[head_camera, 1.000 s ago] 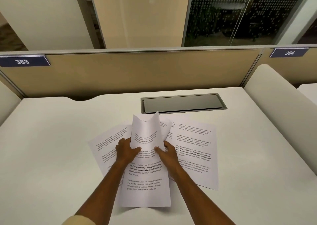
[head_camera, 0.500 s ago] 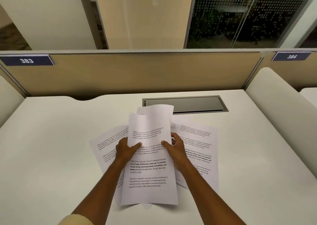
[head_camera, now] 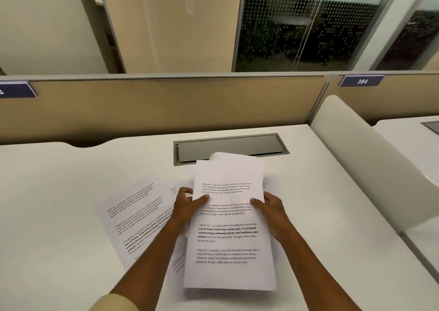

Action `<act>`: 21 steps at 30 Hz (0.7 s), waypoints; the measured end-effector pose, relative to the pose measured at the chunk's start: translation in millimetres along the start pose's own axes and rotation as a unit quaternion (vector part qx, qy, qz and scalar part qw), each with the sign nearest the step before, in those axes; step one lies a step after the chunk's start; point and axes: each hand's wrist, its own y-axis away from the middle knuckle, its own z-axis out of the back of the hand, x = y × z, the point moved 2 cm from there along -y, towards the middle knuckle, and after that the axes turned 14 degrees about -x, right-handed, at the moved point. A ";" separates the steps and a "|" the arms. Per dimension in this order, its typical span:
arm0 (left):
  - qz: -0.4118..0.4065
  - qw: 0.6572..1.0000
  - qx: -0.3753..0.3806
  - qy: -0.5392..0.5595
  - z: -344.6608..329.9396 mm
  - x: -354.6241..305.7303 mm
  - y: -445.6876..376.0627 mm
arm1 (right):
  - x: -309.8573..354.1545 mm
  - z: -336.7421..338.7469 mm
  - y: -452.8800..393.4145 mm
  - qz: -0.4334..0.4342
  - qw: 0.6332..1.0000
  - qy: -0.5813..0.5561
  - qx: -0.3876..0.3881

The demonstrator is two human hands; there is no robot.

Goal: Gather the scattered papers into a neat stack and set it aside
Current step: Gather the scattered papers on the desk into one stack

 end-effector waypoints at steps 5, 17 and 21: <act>-0.014 0.994 -0.031 -0.099 -38.9 1.8 11.6 | -18.7 31.5 -7.0 -0.023 0.996 0.050 -0.075; -0.133 0.947 -0.079 -0.283 -87.4 -3.2 40.8 | -26.1 29.1 -5.5 -0.005 0.975 0.150 -0.164; -0.107 0.949 -0.069 -0.287 -85.4 -8.3 36.9 | -22.7 25.1 -6.4 -0.007 0.976 0.145 -0.160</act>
